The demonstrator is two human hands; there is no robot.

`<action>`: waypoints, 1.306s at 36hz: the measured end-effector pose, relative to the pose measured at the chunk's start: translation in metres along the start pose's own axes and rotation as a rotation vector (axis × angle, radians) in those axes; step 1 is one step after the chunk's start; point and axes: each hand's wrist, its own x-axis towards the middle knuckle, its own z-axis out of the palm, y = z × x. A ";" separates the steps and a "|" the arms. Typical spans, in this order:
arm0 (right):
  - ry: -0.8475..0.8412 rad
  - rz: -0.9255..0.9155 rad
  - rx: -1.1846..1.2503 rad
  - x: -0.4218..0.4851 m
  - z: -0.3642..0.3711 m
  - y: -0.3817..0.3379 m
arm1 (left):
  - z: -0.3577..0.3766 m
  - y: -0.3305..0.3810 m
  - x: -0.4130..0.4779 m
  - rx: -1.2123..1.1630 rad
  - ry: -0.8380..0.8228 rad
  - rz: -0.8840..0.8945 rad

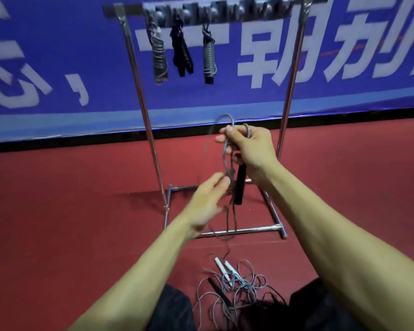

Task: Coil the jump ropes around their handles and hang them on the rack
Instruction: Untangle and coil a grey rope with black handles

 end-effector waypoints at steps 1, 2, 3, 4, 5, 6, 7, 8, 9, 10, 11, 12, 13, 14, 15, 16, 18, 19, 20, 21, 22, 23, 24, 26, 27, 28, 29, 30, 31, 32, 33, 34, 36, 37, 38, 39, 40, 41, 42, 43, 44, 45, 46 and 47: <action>-0.006 -0.001 -0.016 0.000 0.000 -0.010 | 0.004 0.001 -0.001 0.036 0.057 0.079; -0.010 -0.002 -0.028 0.001 -0.001 -0.018 | 0.006 0.003 0.000 0.070 0.129 0.146; -0.010 -0.007 -0.036 0.000 -0.001 -0.026 | 0.007 0.007 0.001 0.089 0.196 0.187; -0.009 -0.016 -0.042 0.000 -0.001 -0.033 | 0.009 0.014 0.002 0.101 0.230 0.202; -0.012 -0.024 -0.053 -0.001 -0.001 -0.038 | 0.010 0.022 0.002 0.114 0.223 0.197; -0.018 -0.028 -0.065 -0.002 -0.001 -0.042 | 0.012 0.030 0.003 0.122 0.180 0.184; -0.023 -0.031 -0.072 -0.004 0.000 -0.046 | 0.015 0.037 0.003 0.131 0.125 0.176; -0.025 -0.036 -0.075 -0.005 0.000 -0.049 | 0.015 0.042 0.004 0.168 0.097 0.180; -0.020 -0.040 -0.069 -0.006 -0.001 -0.052 | 0.015 0.047 0.004 0.245 0.115 0.217; -0.004 -0.040 -0.054 -0.007 -0.003 -0.055 | 0.011 0.049 0.005 0.344 0.160 0.261; 0.018 -0.039 -0.031 -0.007 -0.006 -0.059 | 0.007 0.053 0.004 0.427 0.215 0.291; 0.041 -0.039 -0.013 -0.007 -0.009 -0.062 | 0.001 0.057 0.005 0.479 0.244 0.307; 0.059 -0.044 -0.012 -0.007 -0.012 -0.065 | -0.006 0.060 0.005 0.572 0.263 0.321; 0.074 -0.059 -0.033 -0.007 -0.015 -0.066 | -0.011 0.067 0.004 0.713 0.265 0.345; 0.090 -0.078 -0.064 -0.007 -0.017 -0.066 | -0.016 0.073 0.003 0.861 0.258 0.369; 0.108 -0.099 -0.092 -0.007 -0.019 -0.066 | -0.020 0.080 0.002 0.959 0.249 0.398; 0.154 -0.130 -0.129 -0.006 -0.024 -0.065 | -0.027 0.097 0.001 1.032 0.263 0.463; 0.175 -0.140 -0.145 -0.006 -0.026 -0.065 | -0.028 0.106 -0.001 1.026 0.278 0.459; 0.192 -0.150 -0.153 -0.006 -0.029 -0.066 | -0.030 0.113 -0.002 0.977 0.272 0.406; 0.201 -0.151 -0.147 -0.007 -0.030 -0.066 | -0.029 0.120 -0.002 0.804 0.245 0.314; 0.197 -0.137 -0.122 -0.009 -0.030 -0.066 | -0.026 0.127 -0.002 0.559 0.220 0.201; 0.176 -0.109 -0.088 -0.011 -0.029 -0.065 | -0.022 0.134 -0.001 0.283 0.226 0.098; 0.137 -0.076 -0.064 -0.014 -0.026 -0.063 | -0.020 0.142 0.003 0.061 0.255 0.039; 0.024 -0.041 -0.101 -0.020 -0.015 -0.052 | -0.016 0.157 0.015 -0.230 0.279 0.020; -0.036 -0.046 -0.157 -0.025 -0.008 -0.043 | -0.013 0.165 0.020 -0.346 0.243 0.031; -0.095 -0.064 -0.214 -0.029 0.000 -0.034 | -0.010 0.173 0.026 -0.457 0.214 0.041; -0.150 -0.087 -0.248 -0.034 0.007 -0.025 | -0.005 0.182 0.032 -0.547 0.207 0.060; -0.190 -0.106 -0.250 -0.039 0.013 -0.018 | -0.003 0.192 0.037 -0.601 0.205 0.096; -0.212 -0.118 -0.223 -0.043 0.017 -0.012 | -0.002 0.202 0.041 -0.626 0.208 0.145; -0.218 -0.121 -0.184 -0.045 0.019 -0.007 | -0.003 0.211 0.045 -0.621 0.223 0.193; -0.209 -0.109 -0.140 -0.048 0.020 -0.005 | -0.004 0.219 0.048 -0.584 0.234 0.235; -0.188 -0.083 -0.091 -0.048 0.019 -0.004 | -0.008 0.223 0.052 -0.484 0.258 0.257; -0.109 -0.022 -0.002 -0.046 0.015 -0.006 | -0.018 0.218 0.057 -0.001 0.352 0.247; -0.057 -0.002 0.034 -0.042 0.012 -0.009 | -0.022 0.209 0.057 0.273 0.373 0.207; -0.011 0.010 0.061 -0.037 0.009 -0.012 | -0.024 0.194 0.055 0.447 0.354 0.148; 0.017 0.018 0.078 -0.033 0.007 -0.017 | -0.025 0.177 0.050 0.489 0.293 0.061; 0.030 0.020 0.077 -0.028 0.007 -0.023 | -0.023 0.159 0.044 0.439 0.203 -0.031; 0.030 0.013 0.052 -0.024 0.007 -0.028 | -0.017 0.141 0.036 0.360 0.113 -0.095; 0.030 -0.007 -0.007 -0.019 0.008 -0.032 | -0.011 0.126 0.028 0.280 0.045 -0.113; 0.031 -0.031 -0.076 -0.016 0.009 -0.034 | -0.003 0.113 0.022 0.187 0.018 -0.102; 0.031 -0.051 -0.140 -0.012 0.010 -0.035 | 0.002 0.103 0.018 0.071 0.014 -0.080; 0.023 -0.065 -0.179 -0.010 0.011 -0.035 | 0.008 0.097 0.015 -0.056 0.010 -0.056; 0.011 -0.074 -0.202 -0.009 0.012 -0.035 | 0.011 0.093 0.013 -0.159 -0.003 -0.032; 0.002 -0.080 -0.223 -0.008 0.012 -0.036 | 0.013 0.089 0.012 -0.216 -0.019 -0.006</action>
